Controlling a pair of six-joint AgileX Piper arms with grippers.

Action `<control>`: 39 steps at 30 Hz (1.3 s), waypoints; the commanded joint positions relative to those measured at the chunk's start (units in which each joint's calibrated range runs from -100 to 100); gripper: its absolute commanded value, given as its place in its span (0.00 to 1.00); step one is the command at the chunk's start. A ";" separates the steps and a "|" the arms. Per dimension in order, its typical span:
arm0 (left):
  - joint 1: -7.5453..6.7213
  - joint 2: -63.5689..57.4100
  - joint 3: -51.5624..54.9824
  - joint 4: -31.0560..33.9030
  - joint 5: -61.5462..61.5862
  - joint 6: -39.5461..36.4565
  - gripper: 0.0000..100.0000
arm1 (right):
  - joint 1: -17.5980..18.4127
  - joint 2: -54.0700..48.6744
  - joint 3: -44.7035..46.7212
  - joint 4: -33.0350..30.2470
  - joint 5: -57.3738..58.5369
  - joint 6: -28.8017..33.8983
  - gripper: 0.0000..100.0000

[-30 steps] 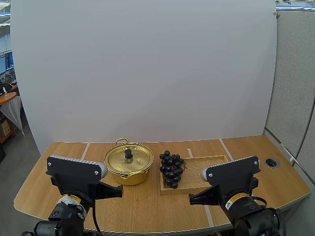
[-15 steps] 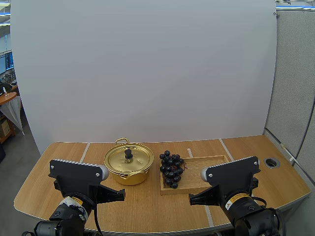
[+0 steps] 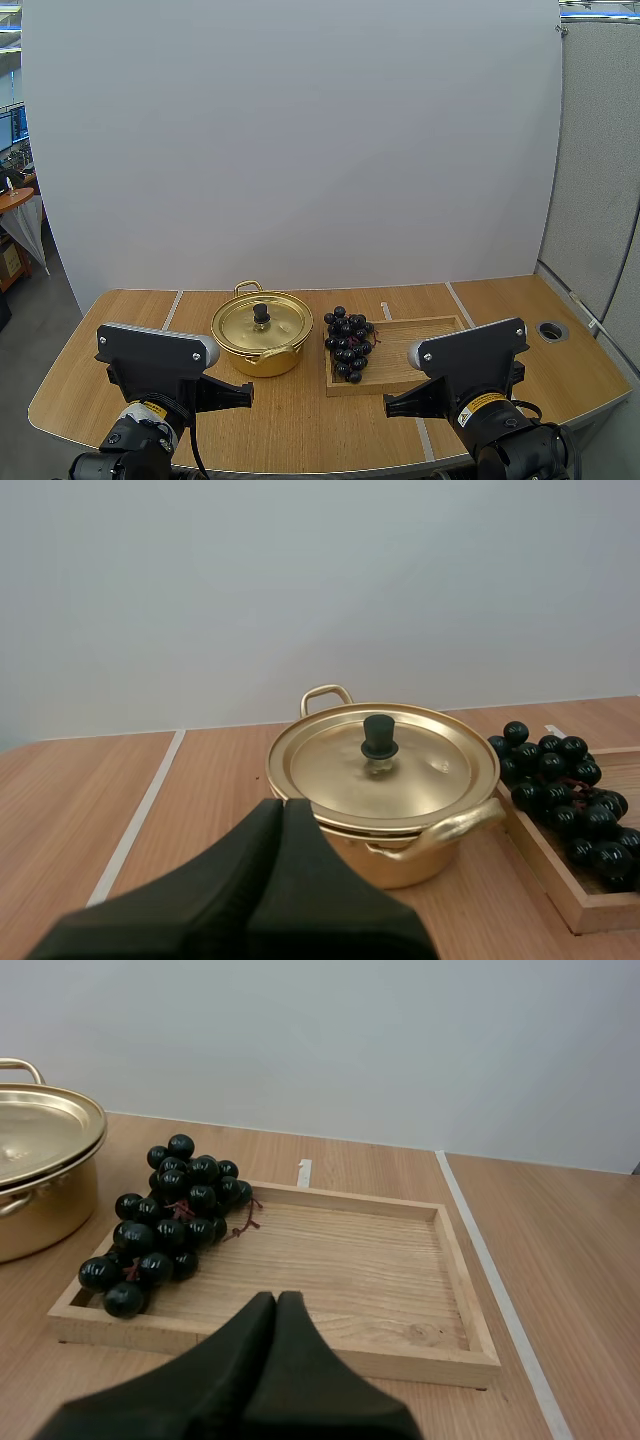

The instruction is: Open the pot, put the pineapple inside, and close it

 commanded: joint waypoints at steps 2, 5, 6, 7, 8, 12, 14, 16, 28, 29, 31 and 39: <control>0.19 -0.43 0.10 -0.01 -1.32 -0.55 0.00 | -0.23 -0.34 0.08 -0.34 -0.32 -0.55 0.00; 0.19 -0.43 0.10 -0.01 -1.32 -0.55 0.00 | -0.23 -0.34 0.08 -0.34 -0.29 -0.55 0.00; 0.19 -0.43 0.10 -0.01 -1.32 -0.55 0.00 | -0.23 -0.34 0.08 -0.34 -0.29 -0.55 0.00; 0.19 -0.43 0.10 -0.01 -1.32 -0.55 0.00 | -0.23 -0.34 0.08 -0.34 -0.29 -0.55 0.00; 0.19 -0.43 0.10 -0.01 -1.32 -0.55 0.00 | -0.23 -0.34 0.08 -0.34 -0.29 -0.55 0.00; 0.19 -0.43 0.10 -0.01 -1.32 -0.55 0.00 | -0.23 -0.34 0.08 -0.34 -0.29 -0.55 0.00; 0.19 -0.43 0.10 -0.01 -1.51 -0.55 0.00 | -0.23 -0.34 0.08 -0.34 -0.29 -0.55 0.00; 0.19 -0.43 0.10 -0.01 -1.51 -0.55 0.00 | -0.23 -0.34 0.08 -0.34 -0.29 -0.55 0.00; 0.19 -0.43 0.10 3.02 -2.29 -0.69 0.00 | -0.23 -0.34 0.08 -0.34 -0.29 -0.55 0.00; 0.19 -0.43 0.10 3.43 -1.58 -1.80 0.00 | -0.23 -0.34 0.08 -0.34 -0.29 -0.55 0.00; 0.19 -0.43 0.10 6.32 3.00 -5.08 0.00 | -0.23 -0.34 0.08 -0.34 -0.29 -0.55 0.00; 0.19 -0.43 0.10 12.69 2.48 -15.16 0.00 | -0.23 -0.34 0.08 -0.34 -0.29 -0.55 0.00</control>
